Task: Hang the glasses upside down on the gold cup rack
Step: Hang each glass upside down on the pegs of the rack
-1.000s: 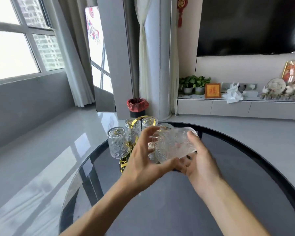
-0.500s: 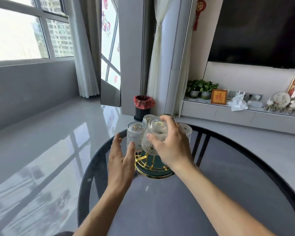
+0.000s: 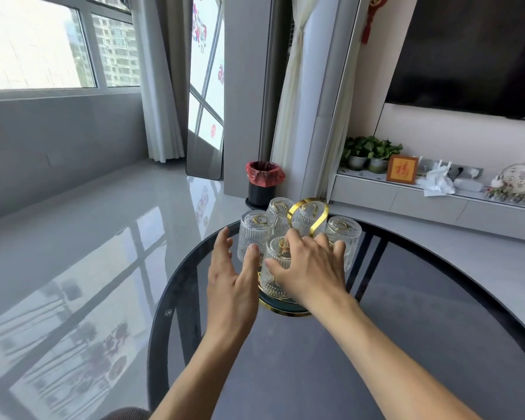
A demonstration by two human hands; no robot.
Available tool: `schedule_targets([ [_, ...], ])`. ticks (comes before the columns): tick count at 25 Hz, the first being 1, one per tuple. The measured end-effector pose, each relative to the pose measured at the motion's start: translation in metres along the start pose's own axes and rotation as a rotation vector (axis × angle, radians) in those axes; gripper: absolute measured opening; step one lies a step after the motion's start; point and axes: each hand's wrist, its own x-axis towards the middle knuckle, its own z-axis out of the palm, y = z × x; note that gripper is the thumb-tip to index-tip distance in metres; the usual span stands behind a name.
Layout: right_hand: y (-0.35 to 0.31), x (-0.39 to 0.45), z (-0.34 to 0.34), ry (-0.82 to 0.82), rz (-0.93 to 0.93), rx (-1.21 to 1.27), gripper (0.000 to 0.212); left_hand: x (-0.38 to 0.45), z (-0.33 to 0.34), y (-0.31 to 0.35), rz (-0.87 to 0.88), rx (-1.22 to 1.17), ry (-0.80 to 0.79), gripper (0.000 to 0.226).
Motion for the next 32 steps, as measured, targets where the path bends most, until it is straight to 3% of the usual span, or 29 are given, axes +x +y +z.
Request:
schedule_targets([
  [10, 0.009, -0.01, -0.006, 0.062, -0.085, -0.005, 0.044, -0.007, 0.003, 0.001, 0.004, 0.041, -0.024, 0.047],
  [13, 0.028, -0.007, -0.01, 0.102, -0.095, 0.117, 0.04, -0.007, 0.002, -0.003, 0.007, 0.044, -0.035, 0.045],
  [15, 0.048, 0.001, -0.015, 0.092, -0.03, 0.174, 0.041, -0.007, 0.002, -0.007, 0.064, 0.16, -0.058, 0.044],
  [18, 0.071, 0.01, -0.014, -0.043, 0.117, 0.081, 0.047, -0.01, 0.01, -0.011, 0.281, 0.5, -0.167, 0.051],
  [21, 0.074, 0.01, -0.009, -0.085, 0.146, 0.112, 0.054, -0.015, 0.021, -0.017, 0.439, 0.705, -0.29, 0.062],
  [27, 0.066, 0.005, -0.002, 0.012, 0.118, 0.337, 0.062, -0.014, 0.023, -0.025, 0.452, 0.762, -0.287, 0.064],
  [32, 0.067, 0.0, -0.006, 0.081, 0.169, 0.324, 0.065, -0.015, 0.025, -0.023, 0.435, 0.767, -0.3, 0.064],
])
